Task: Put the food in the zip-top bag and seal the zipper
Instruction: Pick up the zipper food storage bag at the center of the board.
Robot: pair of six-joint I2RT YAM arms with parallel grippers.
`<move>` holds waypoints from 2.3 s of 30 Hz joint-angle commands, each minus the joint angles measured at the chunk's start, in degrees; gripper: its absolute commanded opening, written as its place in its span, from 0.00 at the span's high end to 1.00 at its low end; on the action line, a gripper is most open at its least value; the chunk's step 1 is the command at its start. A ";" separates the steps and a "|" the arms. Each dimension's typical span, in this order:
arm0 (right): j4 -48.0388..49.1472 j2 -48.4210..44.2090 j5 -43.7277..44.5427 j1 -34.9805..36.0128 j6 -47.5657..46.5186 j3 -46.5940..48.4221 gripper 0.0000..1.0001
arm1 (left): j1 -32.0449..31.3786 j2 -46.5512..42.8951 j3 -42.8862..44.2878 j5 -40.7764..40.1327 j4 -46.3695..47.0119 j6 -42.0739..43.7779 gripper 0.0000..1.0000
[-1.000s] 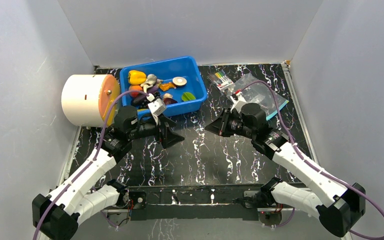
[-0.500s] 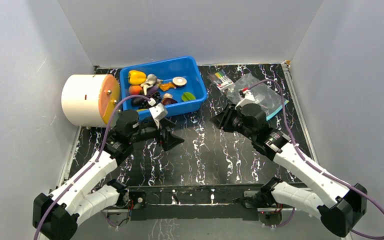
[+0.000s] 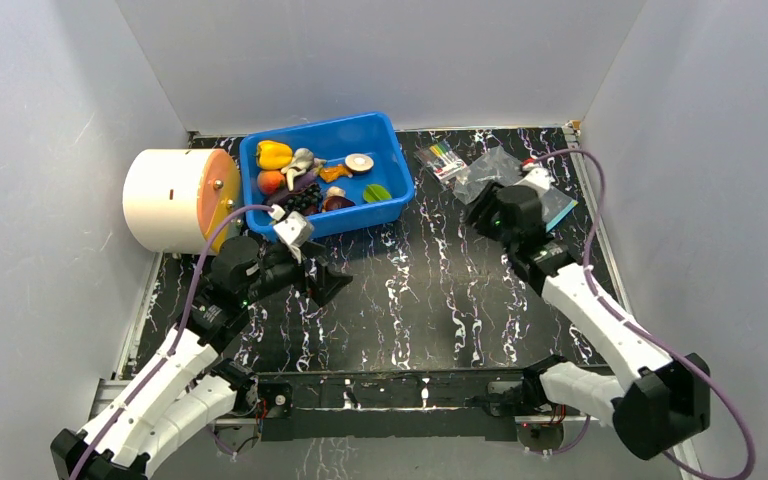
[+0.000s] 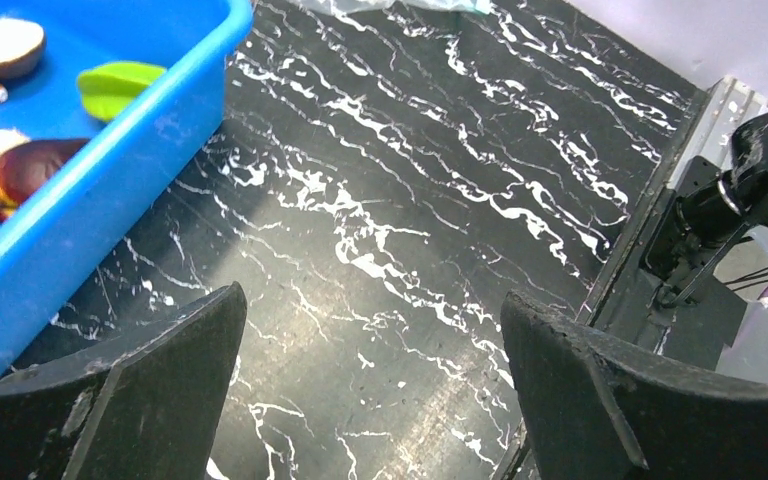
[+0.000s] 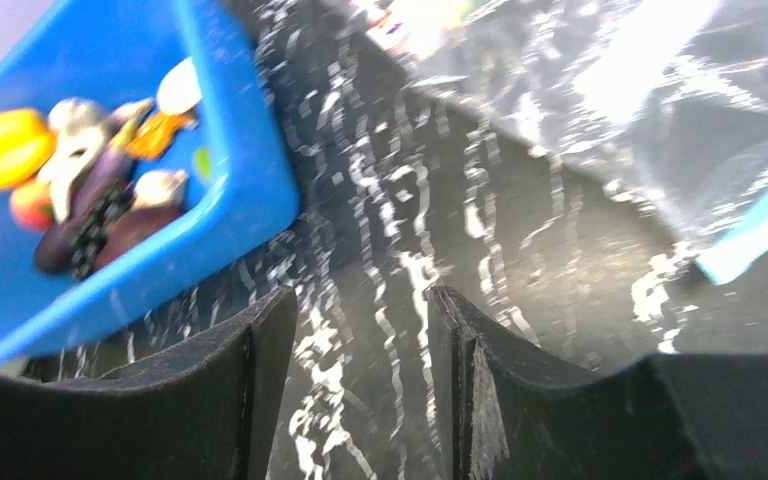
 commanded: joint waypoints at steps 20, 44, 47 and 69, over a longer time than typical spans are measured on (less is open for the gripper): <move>21.85 19.18 -25.64 -42.55 10.65 -2.49 0.31 | -0.24 -5.36 -4.45 -4.41 -2.45 0.54 0.02; 42.56 27.70 -36.69 -49.11 18.75 -13.52 0.41 | -0.26 -5.18 -4.99 -3.31 -2.17 1.23 0.02; 44.63 28.47 -38.38 -49.11 18.62 -14.12 0.56 | -0.28 -5.26 -5.09 -3.18 -1.99 1.36 0.02; 29.82 11.27 -38.84 -49.03 7.69 -12.03 1.00 | -0.27 -5.03 -5.16 -2.81 -2.17 1.69 0.02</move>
